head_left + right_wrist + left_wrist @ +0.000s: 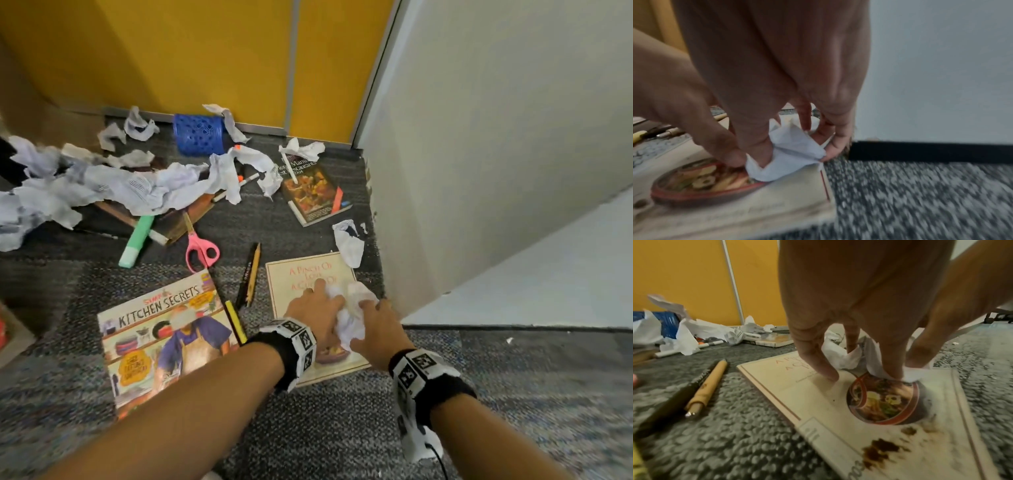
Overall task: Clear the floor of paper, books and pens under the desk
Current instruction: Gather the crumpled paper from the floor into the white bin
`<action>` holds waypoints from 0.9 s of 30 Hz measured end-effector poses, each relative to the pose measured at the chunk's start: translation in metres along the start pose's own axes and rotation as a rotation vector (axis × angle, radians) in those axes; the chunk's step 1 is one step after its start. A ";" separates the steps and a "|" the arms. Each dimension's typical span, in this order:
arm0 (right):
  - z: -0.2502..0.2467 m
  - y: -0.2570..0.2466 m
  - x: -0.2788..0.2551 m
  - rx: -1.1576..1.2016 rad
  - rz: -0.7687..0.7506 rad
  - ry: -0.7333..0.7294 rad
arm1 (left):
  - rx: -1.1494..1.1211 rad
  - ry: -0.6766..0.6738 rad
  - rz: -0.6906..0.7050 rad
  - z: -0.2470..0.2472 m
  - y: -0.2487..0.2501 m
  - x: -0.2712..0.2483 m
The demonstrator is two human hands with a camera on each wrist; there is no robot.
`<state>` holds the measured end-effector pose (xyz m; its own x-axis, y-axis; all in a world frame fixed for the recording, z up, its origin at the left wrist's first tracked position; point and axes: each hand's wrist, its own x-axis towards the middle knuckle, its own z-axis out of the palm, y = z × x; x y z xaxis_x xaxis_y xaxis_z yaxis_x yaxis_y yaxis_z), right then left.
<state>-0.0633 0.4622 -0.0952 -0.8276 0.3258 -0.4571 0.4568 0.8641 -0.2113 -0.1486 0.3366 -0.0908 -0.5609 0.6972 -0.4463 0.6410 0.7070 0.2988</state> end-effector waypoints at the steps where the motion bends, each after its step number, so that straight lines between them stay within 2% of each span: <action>1: -0.002 -0.002 0.003 0.015 -0.015 -0.001 | -0.026 0.001 0.002 -0.001 -0.004 0.002; 6: -0.033 -0.030 0.023 0.148 -0.056 0.101 | -0.146 0.150 -0.005 -0.017 -0.043 0.010; 10: -0.070 -0.047 0.048 0.280 -0.046 0.111 | -0.242 0.296 -0.168 -0.054 -0.099 0.016; 14: -0.093 -0.058 0.082 0.243 0.011 0.285 | -0.236 0.310 -0.354 -0.087 -0.166 0.021; 17: -0.095 -0.059 0.102 0.106 -0.057 0.482 | -0.116 0.335 -0.427 -0.105 -0.208 0.025; 19: -0.093 -0.062 0.117 -0.035 0.014 0.430 | -0.039 0.400 -0.456 -0.123 -0.227 0.027; 20: -0.090 -0.057 0.127 -0.082 0.034 0.457 | 0.001 0.432 -0.472 -0.128 -0.232 0.028; 22: -0.084 -0.056 0.149 0.107 0.121 0.424 | 0.045 0.527 -0.510 -0.129 -0.245 0.038; 23: -0.077 -0.054 0.161 0.184 0.136 0.457 | 0.053 0.570 -0.538 -0.128 -0.248 0.041; 26: -0.051 -0.052 0.179 0.208 0.178 0.269 | 0.003 0.709 -0.617 -0.111 -0.257 0.052; 27: -0.043 -0.051 0.183 0.146 0.186 0.213 | -0.033 0.677 -0.643 -0.106 -0.258 0.054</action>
<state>-0.2521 0.4941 -0.1304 -0.7680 0.5593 -0.3120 0.6361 0.7228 -0.2700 -0.3995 0.2047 -0.1028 -0.9953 0.0836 0.0496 0.0917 0.9769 0.1931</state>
